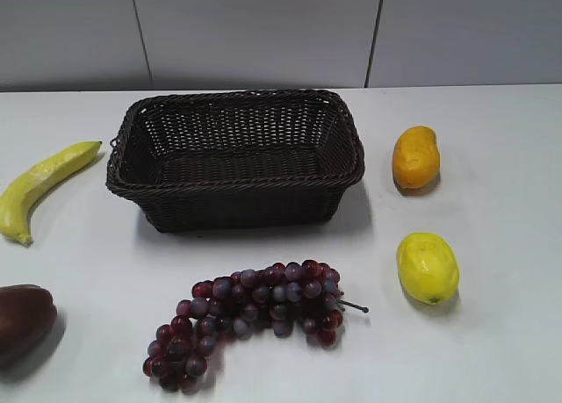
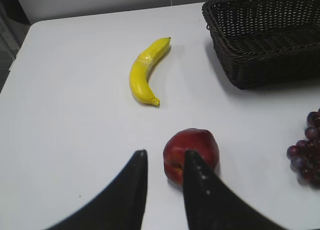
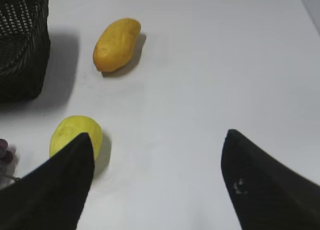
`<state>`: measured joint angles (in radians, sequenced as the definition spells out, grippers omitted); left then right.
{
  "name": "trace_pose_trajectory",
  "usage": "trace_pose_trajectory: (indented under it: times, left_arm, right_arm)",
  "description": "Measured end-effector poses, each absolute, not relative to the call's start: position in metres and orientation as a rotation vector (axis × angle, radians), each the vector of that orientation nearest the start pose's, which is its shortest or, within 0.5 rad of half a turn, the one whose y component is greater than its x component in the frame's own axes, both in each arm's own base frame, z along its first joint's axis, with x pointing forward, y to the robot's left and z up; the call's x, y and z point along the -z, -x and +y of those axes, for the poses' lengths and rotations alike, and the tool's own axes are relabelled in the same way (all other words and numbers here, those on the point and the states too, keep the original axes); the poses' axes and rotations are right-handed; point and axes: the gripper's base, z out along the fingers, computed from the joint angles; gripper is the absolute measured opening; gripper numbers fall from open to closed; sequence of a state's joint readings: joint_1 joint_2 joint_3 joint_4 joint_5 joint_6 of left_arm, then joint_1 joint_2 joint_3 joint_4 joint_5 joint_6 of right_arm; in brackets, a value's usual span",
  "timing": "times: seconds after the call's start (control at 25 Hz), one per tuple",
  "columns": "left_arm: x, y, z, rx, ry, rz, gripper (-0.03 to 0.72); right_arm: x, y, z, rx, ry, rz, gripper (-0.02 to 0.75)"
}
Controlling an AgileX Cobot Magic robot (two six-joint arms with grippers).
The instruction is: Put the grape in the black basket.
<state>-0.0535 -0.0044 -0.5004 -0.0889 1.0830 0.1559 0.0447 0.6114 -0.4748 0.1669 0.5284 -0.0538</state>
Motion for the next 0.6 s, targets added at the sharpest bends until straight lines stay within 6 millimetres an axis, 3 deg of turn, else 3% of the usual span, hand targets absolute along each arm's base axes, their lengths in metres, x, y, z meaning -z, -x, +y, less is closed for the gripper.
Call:
trace_pose_trajectory:
  times: [0.16,0.32,0.6]
  left_arm:
    - [-0.276,0.007,-0.007,0.043,-0.221,2.047,0.232]
    - [-0.276,0.007,-0.007,0.043,-0.221,2.047,0.232]
    - [-0.276,0.007,-0.007,0.043,-0.221,2.047,0.232]
  right_arm:
    - [-0.257,-0.152,0.026,-0.278,0.094,2.299,0.594]
    - [-0.254,-0.183,0.048,-0.394,0.244,2.367,0.594]
    - [-0.25,-0.22,0.115,-0.496,0.641,2.407,0.594]
